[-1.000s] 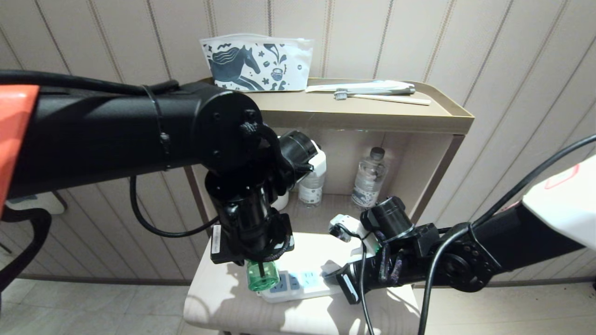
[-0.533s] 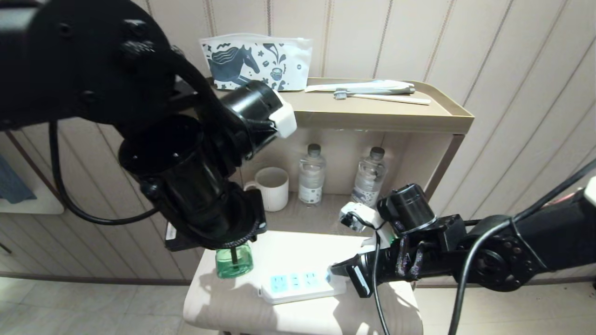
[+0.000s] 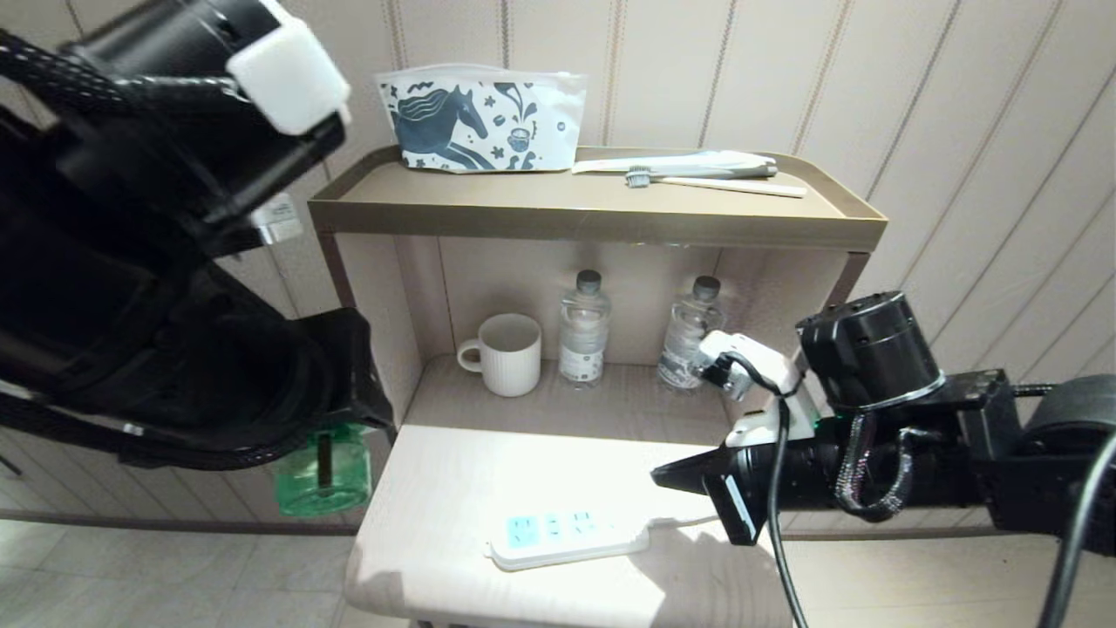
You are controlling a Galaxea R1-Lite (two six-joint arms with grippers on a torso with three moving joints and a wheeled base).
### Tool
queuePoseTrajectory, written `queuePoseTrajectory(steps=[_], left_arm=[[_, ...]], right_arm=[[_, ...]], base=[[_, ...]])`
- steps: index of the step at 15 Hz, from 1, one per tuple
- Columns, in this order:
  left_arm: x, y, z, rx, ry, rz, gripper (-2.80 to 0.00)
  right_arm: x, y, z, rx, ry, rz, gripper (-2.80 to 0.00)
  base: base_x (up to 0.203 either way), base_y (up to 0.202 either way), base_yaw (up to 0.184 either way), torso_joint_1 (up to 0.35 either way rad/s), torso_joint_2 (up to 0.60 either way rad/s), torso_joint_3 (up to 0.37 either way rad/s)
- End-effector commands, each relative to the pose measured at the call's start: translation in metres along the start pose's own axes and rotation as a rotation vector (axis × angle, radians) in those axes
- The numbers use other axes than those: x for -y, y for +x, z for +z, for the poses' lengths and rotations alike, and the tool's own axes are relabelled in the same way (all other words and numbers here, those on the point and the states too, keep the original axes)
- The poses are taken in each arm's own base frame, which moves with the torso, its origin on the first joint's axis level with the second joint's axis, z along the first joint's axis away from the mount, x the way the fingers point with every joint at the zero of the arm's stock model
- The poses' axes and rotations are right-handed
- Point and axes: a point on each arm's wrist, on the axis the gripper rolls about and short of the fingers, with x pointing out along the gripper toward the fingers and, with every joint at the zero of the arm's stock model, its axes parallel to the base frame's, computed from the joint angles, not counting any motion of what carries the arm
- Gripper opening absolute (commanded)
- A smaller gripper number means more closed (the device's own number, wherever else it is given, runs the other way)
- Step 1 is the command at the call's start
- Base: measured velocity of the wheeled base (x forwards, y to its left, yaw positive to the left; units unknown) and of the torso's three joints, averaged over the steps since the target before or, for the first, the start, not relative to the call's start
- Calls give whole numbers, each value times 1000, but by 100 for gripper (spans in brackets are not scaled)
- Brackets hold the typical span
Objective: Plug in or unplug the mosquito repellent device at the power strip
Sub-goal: Place the mosquito repellent liquid on the table
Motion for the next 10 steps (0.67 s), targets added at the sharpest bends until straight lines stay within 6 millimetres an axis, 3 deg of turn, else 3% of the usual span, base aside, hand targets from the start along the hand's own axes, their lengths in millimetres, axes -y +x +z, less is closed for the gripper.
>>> queuePoseTrajectory(steps=[1,6,10], left_arm=[[-28,-26,-7,49,-14,-21,-280],[-84,-70,-25,157,-62,-61,-280],[-120,-69,-50,211,-101,42,-280]], right_arm=[[-10,-37,9,77,-24,-12,-280],[-16,-80,4,123,-17,-54,-280],[-20,-130,-3,177,10,-142,-280]], base=[[0,0,0,0,0,0],[0,0,0,0,0,0],[0,0,0,0,0,0]])
